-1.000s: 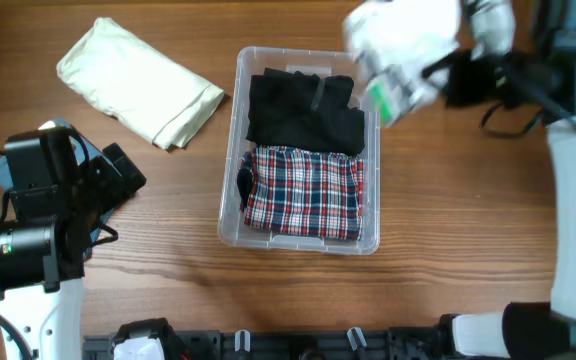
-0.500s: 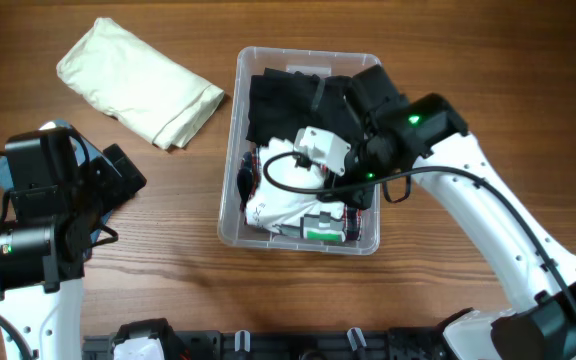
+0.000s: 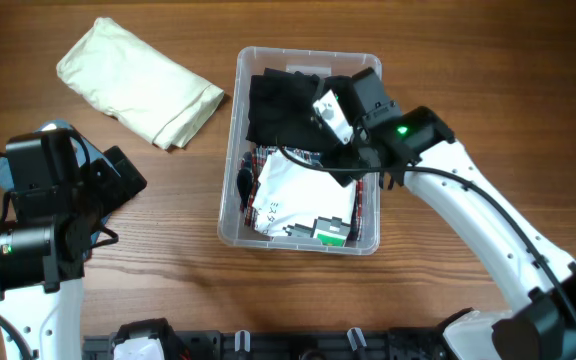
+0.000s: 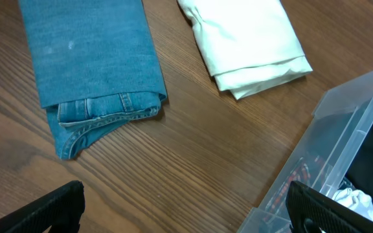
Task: Pack container
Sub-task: 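Carry the white t-shirt into the bin and press it down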
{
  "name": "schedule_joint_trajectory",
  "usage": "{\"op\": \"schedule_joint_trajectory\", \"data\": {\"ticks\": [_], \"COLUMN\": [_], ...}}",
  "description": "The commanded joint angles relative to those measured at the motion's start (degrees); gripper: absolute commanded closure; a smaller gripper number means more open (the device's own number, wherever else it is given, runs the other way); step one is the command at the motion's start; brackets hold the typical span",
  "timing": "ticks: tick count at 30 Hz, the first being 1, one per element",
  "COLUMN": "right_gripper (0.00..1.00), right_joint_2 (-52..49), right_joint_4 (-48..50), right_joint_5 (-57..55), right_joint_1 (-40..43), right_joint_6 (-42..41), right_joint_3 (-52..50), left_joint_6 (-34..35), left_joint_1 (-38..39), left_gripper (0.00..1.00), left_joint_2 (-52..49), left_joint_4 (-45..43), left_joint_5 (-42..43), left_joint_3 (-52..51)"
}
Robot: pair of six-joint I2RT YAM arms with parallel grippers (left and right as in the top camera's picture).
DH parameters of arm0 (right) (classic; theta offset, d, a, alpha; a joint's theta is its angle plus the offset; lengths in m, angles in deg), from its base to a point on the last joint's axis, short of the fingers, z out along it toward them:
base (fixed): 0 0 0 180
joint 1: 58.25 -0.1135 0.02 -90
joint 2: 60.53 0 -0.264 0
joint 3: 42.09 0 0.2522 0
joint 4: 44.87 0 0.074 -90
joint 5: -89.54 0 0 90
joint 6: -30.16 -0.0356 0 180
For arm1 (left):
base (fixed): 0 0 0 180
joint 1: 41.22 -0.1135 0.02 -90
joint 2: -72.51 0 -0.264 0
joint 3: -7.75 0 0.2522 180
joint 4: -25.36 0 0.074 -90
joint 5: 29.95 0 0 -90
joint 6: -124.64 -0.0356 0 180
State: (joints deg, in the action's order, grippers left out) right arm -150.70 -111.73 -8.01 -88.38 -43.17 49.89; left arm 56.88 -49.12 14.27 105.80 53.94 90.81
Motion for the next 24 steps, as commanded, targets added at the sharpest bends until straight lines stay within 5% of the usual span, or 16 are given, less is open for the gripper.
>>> {"op": "schedule_joint_trajectory", "data": {"ticks": [1,2,3,10,11,12,16,21,24], "right_gripper": [0.70,0.89,0.96,0.92,0.71,0.34,0.00,0.00,0.00], "right_joint_2": [3.1,2.6,1.4,-12.0,-14.4,-16.7,-18.8,-8.8,2.1], "right_joint_4": [0.4,0.3,-0.6,-4.9,-4.8,-4.3,-2.3,-2.2,-2.2], "right_joint_5": [13.9,15.7,17.3,24.8,24.8,24.8,23.5,13.4,7.3], "right_joint_1": [-2.1,-2.7,-3.7,-10.7,-11.4,-11.8,-11.7,-11.7,-11.1], "right_joint_6": [3.4,1.6,-0.6,-2.3,-3.0,-3.6,-7.2,-10.8,-10.8], "right_joint_3": [2.4,2.2,1.9,-1.3,-1.3,-1.3,-1.1,4.2,8.1], "left_joint_6": [0.7,0.7,0.7,0.7,0.7,0.7,0.7,0.7,0.7], "left_joint_1": [-0.4,-0.4,-0.4,-0.4,-0.4,-0.4,-0.4,-1.6,-9.2], "left_gripper": [0.00,0.00,0.00,0.00,0.00,0.00,0.00,0.00,0.00], "left_joint_2": [0.1,0.1,0.1,0.1,0.1,0.1,0.1,0.2,-0.4], "left_joint_4": [0.0,0.0,0.0,0.0,0.0,0.0,0.0,-0.4,-0.9], "left_joint_5": [0.5,0.5,0.5,0.5,0.5,0.5,0.5,-0.7,-1.0], "left_joint_3": [0.8,0.8,0.8,0.8,0.8,0.8,0.8,1.4,3.7]}}
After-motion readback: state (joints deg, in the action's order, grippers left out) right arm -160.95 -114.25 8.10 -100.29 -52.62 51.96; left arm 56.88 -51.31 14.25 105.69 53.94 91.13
